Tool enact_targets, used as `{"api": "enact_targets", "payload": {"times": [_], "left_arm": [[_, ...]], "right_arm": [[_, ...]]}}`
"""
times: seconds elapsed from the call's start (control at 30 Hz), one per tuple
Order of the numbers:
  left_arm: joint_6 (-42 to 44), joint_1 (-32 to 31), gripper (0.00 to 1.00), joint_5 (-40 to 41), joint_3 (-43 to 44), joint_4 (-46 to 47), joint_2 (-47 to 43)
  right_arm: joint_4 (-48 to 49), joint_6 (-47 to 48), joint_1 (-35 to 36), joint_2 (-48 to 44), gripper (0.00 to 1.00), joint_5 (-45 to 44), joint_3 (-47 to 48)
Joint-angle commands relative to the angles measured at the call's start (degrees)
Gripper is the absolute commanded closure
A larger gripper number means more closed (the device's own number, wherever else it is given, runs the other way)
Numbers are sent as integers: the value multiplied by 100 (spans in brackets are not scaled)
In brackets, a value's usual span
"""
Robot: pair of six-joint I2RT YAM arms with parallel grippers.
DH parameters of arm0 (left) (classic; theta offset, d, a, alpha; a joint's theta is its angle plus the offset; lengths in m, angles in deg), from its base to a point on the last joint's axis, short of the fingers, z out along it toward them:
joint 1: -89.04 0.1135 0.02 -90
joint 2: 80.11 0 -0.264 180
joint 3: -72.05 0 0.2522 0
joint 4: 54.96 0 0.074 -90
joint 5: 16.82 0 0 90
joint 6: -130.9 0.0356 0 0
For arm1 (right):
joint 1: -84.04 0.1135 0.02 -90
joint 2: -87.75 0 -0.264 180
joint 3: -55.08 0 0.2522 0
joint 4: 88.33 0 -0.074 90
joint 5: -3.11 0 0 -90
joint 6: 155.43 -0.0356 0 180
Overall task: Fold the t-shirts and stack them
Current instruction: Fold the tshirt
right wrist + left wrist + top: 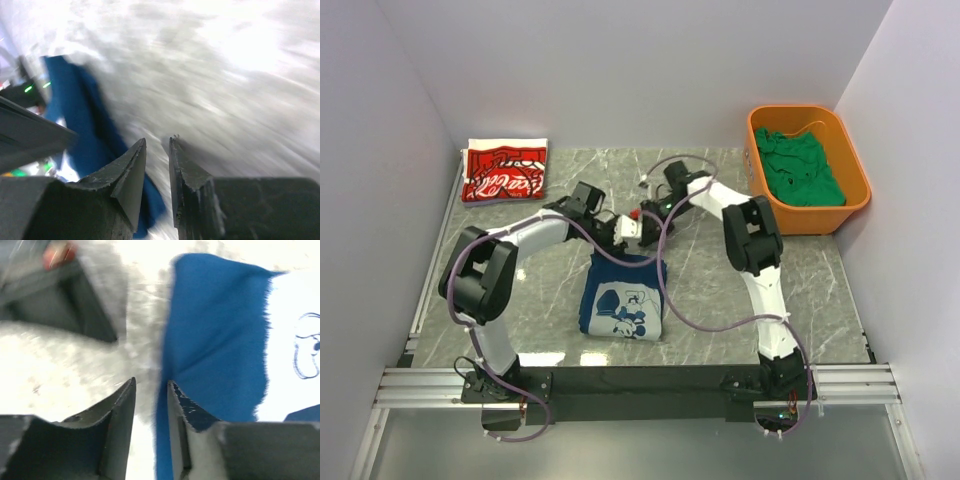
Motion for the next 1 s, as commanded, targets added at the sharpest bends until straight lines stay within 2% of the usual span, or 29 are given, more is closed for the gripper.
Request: {"api": "enact_targets", "payload": {"times": [0.0, 0.13, 0.27, 0.37, 0.4, 0.47, 0.5, 0.53, 0.63, 0.7, 0.9, 0.97], "left_arm": [[-666, 377, 61, -214, 594, -46, -218], [-1999, 974, 61, -941, 1183, -705, -543], [-3206, 1169, 61, -1355, 930, -1032, -912], [-4426, 1169, 60, -1558, 254, -551, -1299], [-4760, 1169, 60, -1690, 61, -383, -1378], [-5979, 1169, 59, -1778, -667, 168, -1528], [-5985, 1169, 59, -1761, -671, 329, -1528], [-6420, 1169, 59, -1787, -914, 496, -1468], [-7039, 1169, 59, -1735, -1145, 883, -1081], [-7198, 1178, 60, -1709, -1145, 1094, -800], [-7453, 1485, 60, -1445, -374, 1332, 702], [-7497, 1599, 62, -1401, 215, 1288, 1343]], "right_arm": [[-163, 183, -357, -815, 67, -738, 122], [-93, 96, -499, -1757, 67, -477, -562], [302, -317, -411, -2654, 70, 568, -1652], [864, -860, -96, -3164, 71, 1360, -2618], [1205, -976, 19, -3295, 72, 1431, -3064], [1523, -1170, 404, -3288, 73, 1467, -3515], [1594, -1188, 511, -3236, 73, 1458, -3587], [1691, -1240, 616, -3183, 73, 1423, -3657], [1631, -1163, 644, -2692, 72, 1169, -3545], [1342, -1048, 399, -2121, 72, 957, -3132], [946, -995, -322, -1118, 72, 256, -2095], [875, -995, -402, -873, 72, 166, -1822]]}}
